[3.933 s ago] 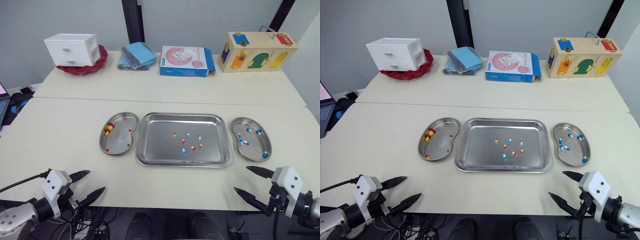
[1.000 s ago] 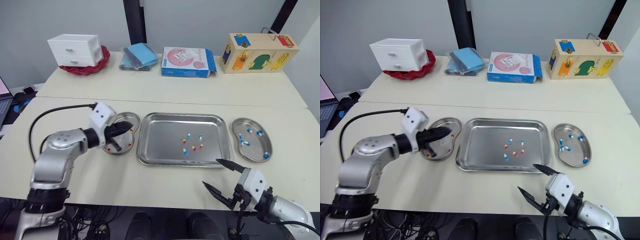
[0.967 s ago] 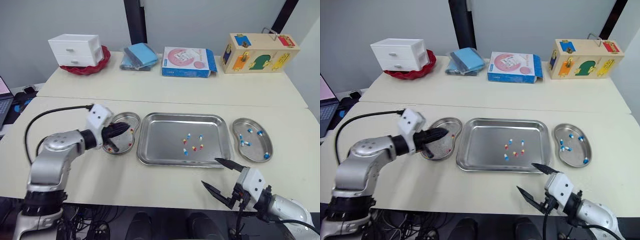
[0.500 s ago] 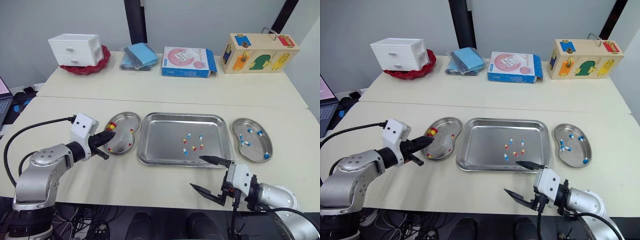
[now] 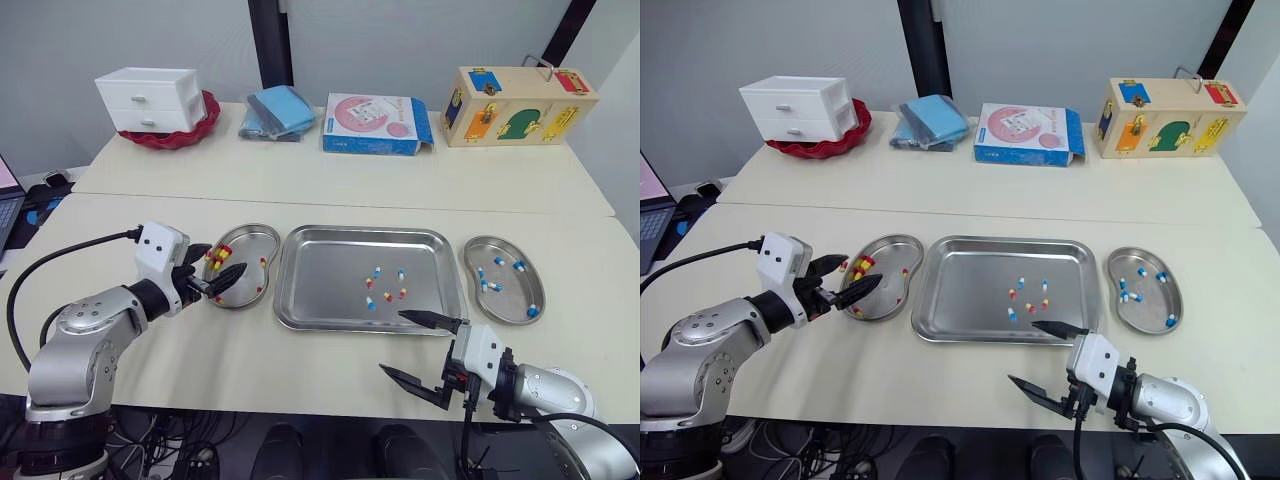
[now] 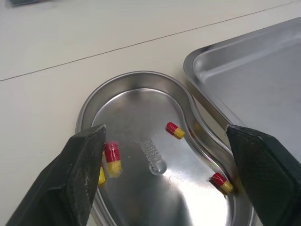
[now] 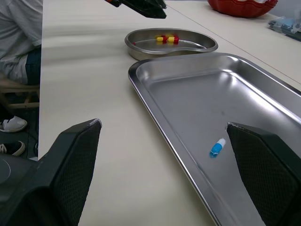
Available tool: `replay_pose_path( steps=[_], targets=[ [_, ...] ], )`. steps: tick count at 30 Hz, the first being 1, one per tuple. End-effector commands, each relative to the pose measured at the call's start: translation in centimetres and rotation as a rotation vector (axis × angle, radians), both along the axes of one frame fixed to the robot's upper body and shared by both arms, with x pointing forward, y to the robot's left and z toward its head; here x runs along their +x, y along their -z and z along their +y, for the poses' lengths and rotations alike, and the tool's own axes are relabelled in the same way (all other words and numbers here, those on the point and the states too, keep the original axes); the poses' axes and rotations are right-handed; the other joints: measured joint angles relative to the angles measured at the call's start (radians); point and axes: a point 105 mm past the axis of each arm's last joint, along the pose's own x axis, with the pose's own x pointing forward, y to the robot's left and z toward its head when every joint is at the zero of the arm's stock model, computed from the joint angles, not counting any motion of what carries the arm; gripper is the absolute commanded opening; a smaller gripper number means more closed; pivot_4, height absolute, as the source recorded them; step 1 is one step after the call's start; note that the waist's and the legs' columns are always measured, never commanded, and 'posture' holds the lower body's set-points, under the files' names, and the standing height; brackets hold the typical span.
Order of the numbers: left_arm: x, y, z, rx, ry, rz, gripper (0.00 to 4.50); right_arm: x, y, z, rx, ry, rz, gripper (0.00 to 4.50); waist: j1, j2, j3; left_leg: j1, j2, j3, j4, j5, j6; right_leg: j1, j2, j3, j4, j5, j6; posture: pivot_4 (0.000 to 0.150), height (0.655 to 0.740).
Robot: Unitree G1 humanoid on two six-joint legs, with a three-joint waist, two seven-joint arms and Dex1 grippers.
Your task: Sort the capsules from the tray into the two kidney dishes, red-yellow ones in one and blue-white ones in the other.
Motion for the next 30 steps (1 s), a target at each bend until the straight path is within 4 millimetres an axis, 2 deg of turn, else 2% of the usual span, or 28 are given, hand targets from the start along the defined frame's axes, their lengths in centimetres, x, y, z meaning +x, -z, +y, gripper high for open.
replay_pose_path(
  steps=[1,6,10,19,25,30],
  targets=[
    [-0.5,-1.7,-0.1,-0.014,0.021,-0.052,4.02,0.0,-0.4,-0.1,0.009,0.001,-0.011,4.5,0.0,0.0,0.0,0.0,0.0,0.0,0.0,0.0,0.0,0.0,0.0,0.0,0.0,0.0,0.0,0.15,0.74],
    [-1.2,-2.2,-0.6,-0.16,0.085,0.001,4.02,0.0,-0.3,-0.2,0.006,0.007,-0.011,4.5,-0.001,0.0,0.0,0.0,0.0,0.0,0.0,0.0,0.0,0.0,0.0,0.0,0.0,0.0,0.0,0.15,0.74],
    [-1.2,-2.2,-0.5,-0.156,0.115,0.017,4.02,-0.1,-0.1,-0.1,0.005,0.011,-0.008,4.5,-0.001,0.0,0.0,0.0,0.0,0.0,0.0,0.0,0.0,0.0,0.0,0.0,0.0,0.0,0.0,0.15,0.74],
    [-2.1,-2.4,-0.5,-0.271,0.169,0.081,4.02,-0.4,0.1,-0.3,0.001,0.025,-0.005,4.5,-0.002,0.0,0.0,0.0,0.0,0.0,0.0,0.0,0.0,0.0,0.0,0.0,0.0,0.0,0.0,0.15,0.74],
    [-2.6,-2.3,-0.7,-0.286,0.195,0.093,4.02,-0.5,0.1,-0.1,0.001,0.023,-0.005,4.5,-0.002,0.0,0.0,0.0,0.0,0.0,0.0,0.0,0.0,-0.001,0.0,0.0,0.0,0.0,0.0,0.15,0.74],
    [-2.2,-2.0,-0.4,-0.218,0.181,0.055,4.02,-0.5,0.1,-0.1,0.003,0.023,-0.005,4.5,-0.002,0.0,0.0,0.0,0.0,0.0,0.0,0.0,0.0,-0.001,0.0,0.0,0.0,0.0,0.0,0.15,0.74]
  ],
)
